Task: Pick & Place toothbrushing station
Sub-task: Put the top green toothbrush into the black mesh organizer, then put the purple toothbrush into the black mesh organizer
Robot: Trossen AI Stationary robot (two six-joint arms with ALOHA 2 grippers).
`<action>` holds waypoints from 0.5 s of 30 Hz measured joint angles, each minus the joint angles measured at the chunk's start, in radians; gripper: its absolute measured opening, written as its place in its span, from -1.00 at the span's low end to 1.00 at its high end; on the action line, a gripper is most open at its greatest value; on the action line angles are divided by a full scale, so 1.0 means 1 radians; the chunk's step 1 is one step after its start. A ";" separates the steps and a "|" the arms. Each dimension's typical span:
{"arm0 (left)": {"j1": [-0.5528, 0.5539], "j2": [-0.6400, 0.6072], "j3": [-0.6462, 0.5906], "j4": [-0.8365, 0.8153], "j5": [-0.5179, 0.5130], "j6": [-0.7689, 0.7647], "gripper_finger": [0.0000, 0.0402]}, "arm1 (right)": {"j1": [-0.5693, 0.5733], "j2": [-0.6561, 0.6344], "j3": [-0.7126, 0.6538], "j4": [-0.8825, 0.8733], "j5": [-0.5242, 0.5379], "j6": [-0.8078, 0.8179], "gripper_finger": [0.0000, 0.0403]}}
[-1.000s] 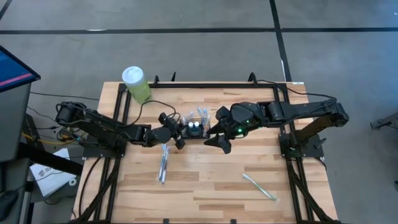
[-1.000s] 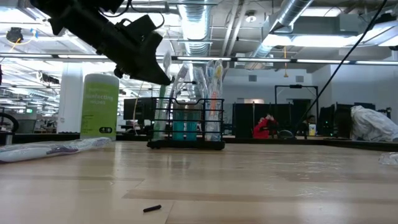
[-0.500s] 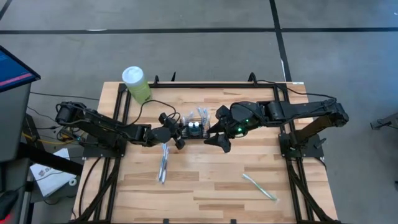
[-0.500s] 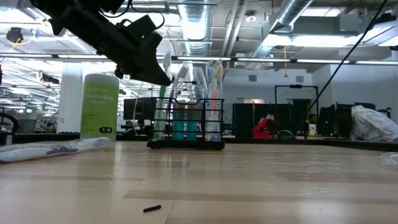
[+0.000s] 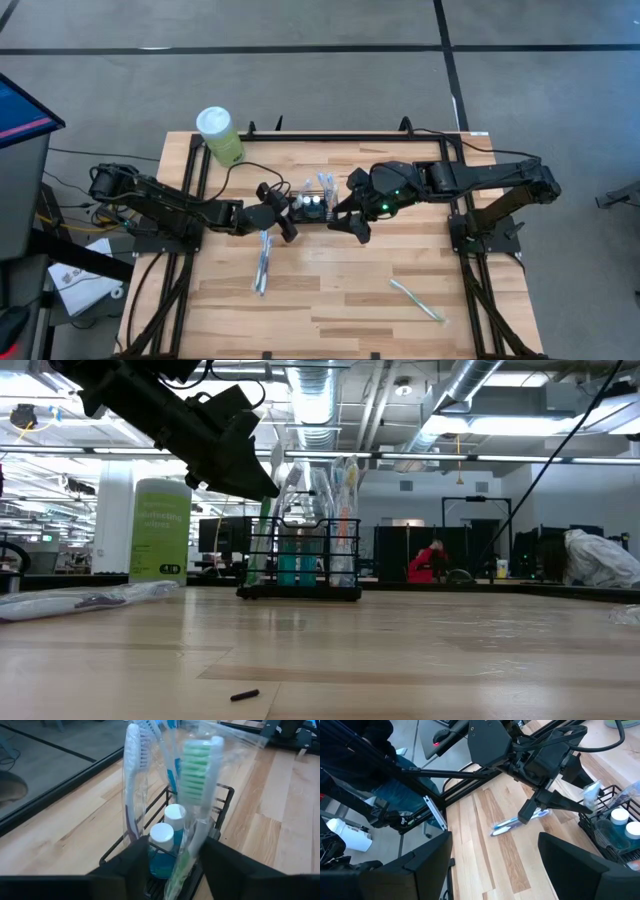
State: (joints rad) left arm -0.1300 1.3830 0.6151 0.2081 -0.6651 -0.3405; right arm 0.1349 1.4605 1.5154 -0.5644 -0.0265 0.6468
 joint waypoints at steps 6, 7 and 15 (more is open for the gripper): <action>-0.022 -0.002 0.000 -0.001 0.000 0.000 0.12 | 0.000 0.000 0.000 -0.002 0.000 0.000 0.42; -0.026 -0.002 0.000 0.000 0.000 -0.001 0.16 | 0.000 0.000 0.000 -0.003 0.000 0.000 0.42; -0.051 -0.003 0.000 -0.015 0.000 -0.038 0.40 | 0.000 0.000 0.000 -0.004 0.000 0.000 0.42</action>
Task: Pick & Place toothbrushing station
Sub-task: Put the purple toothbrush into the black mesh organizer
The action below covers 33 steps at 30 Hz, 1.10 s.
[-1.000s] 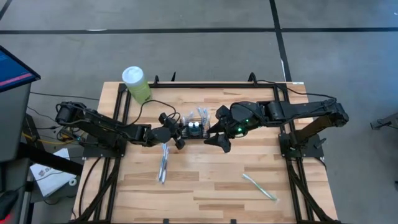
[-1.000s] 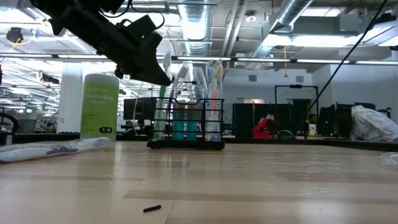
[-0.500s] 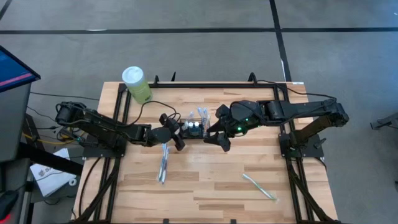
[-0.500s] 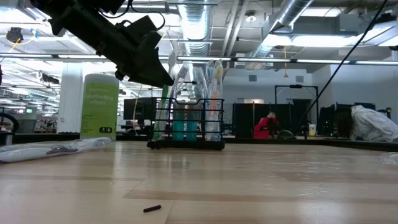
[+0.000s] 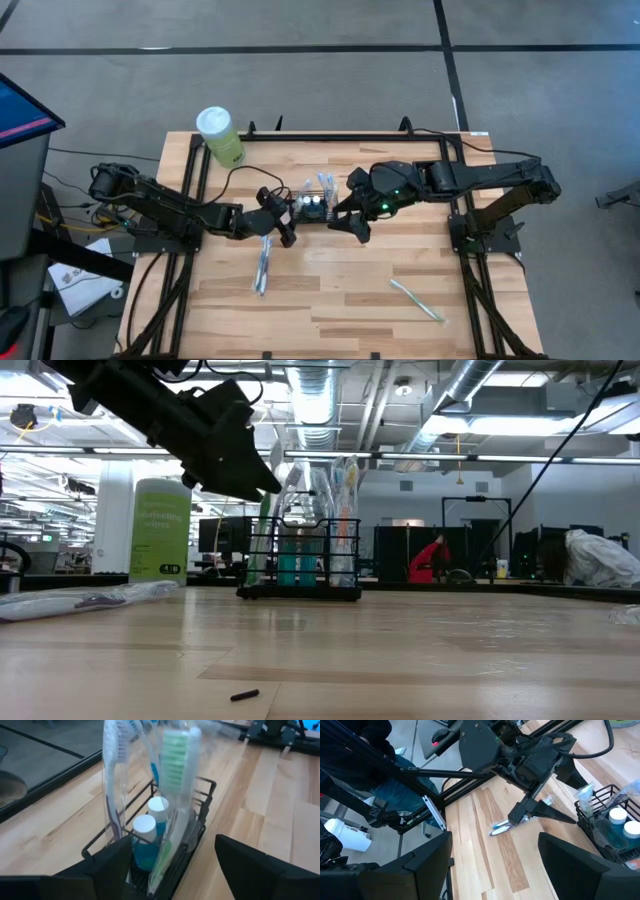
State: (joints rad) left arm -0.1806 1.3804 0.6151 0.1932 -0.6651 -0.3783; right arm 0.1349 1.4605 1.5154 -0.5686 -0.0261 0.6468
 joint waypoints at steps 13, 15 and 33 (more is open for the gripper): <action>-0.052 -0.168 -0.002 -0.165 0.004 -0.074 0.46 | 0.000 0.000 0.000 -0.004 0.000 -0.003 0.42; -0.052 -0.204 -0.002 -0.191 0.045 -0.140 0.46 | 0.000 0.000 0.000 -0.005 -0.001 -0.003 0.42; -0.235 -0.292 -0.002 -0.251 0.240 -0.475 -0.11 | 0.025 0.000 0.000 -0.086 -0.113 0.027 0.42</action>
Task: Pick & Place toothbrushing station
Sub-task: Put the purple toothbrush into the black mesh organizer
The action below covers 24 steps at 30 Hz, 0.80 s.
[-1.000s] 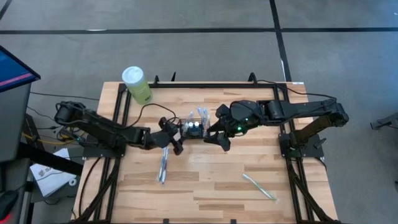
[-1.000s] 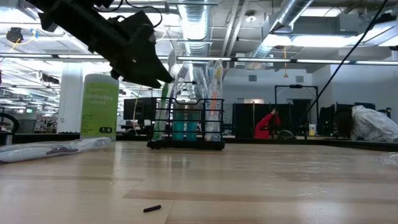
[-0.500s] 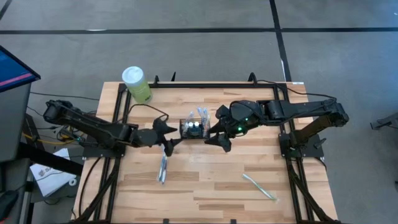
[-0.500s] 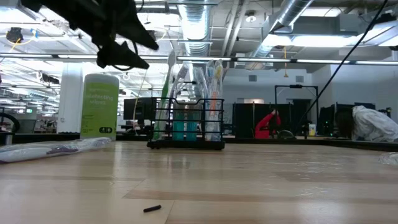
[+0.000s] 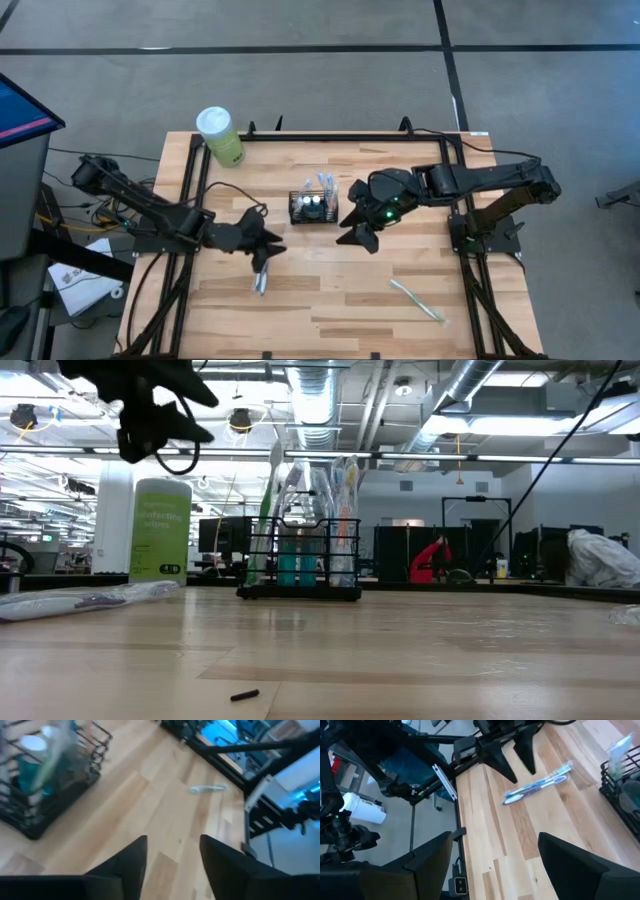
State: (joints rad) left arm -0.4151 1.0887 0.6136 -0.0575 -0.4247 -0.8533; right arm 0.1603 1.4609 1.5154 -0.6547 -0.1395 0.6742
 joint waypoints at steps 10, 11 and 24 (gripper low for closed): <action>-0.063 -0.001 0.000 -0.035 0.079 -0.118 -0.89 | 0.010 0.000 0.000 0.001 0.010 0.007 0.42; -0.065 -0.001 0.000 -0.036 0.094 -0.128 -0.94 | 0.010 0.000 0.000 0.001 0.009 0.007 0.42; -0.069 0.038 0.002 -0.202 0.248 -0.362 -1.00 | 0.010 0.000 0.000 -0.001 0.010 0.007 0.42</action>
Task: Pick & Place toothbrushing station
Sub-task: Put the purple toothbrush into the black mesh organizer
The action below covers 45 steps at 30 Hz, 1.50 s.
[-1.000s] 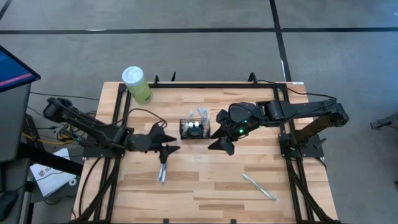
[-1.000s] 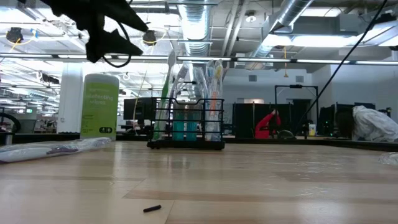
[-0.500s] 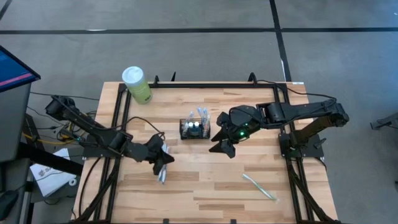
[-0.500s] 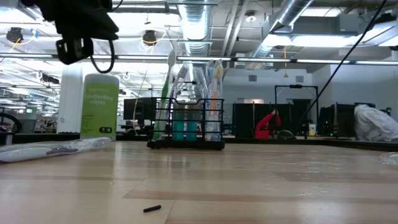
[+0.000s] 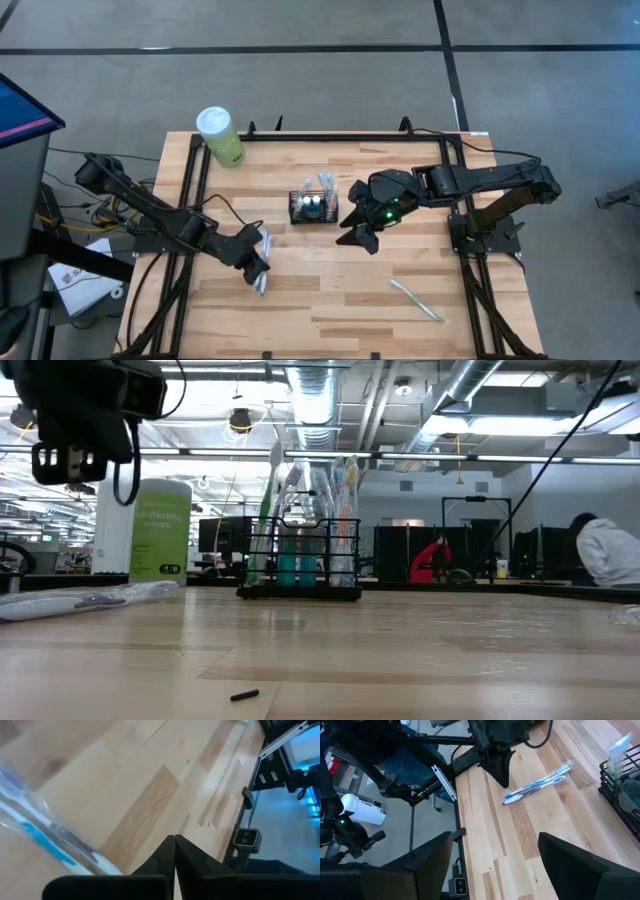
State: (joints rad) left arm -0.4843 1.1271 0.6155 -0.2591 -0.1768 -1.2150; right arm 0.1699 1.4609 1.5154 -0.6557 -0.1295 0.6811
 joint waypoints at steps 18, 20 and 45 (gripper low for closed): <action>0.072 0.275 0.107 -0.183 0.196 -0.152 -1.00 | 0.000 0.000 0.000 -0.029 0.026 -0.024 0.42; 0.092 0.289 0.107 -0.206 0.197 -0.160 -1.00 | 0.000 0.000 0.000 -0.033 0.029 -0.026 0.42; 0.323 0.296 0.078 -0.285 0.283 -0.039 -0.39 | 0.000 0.000 0.000 -0.070 0.056 -0.032 0.42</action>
State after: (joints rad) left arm -0.1617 1.4227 0.6936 -0.5438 0.1066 -1.2541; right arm 0.1696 1.4605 1.5150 -0.7261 -0.0734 0.6492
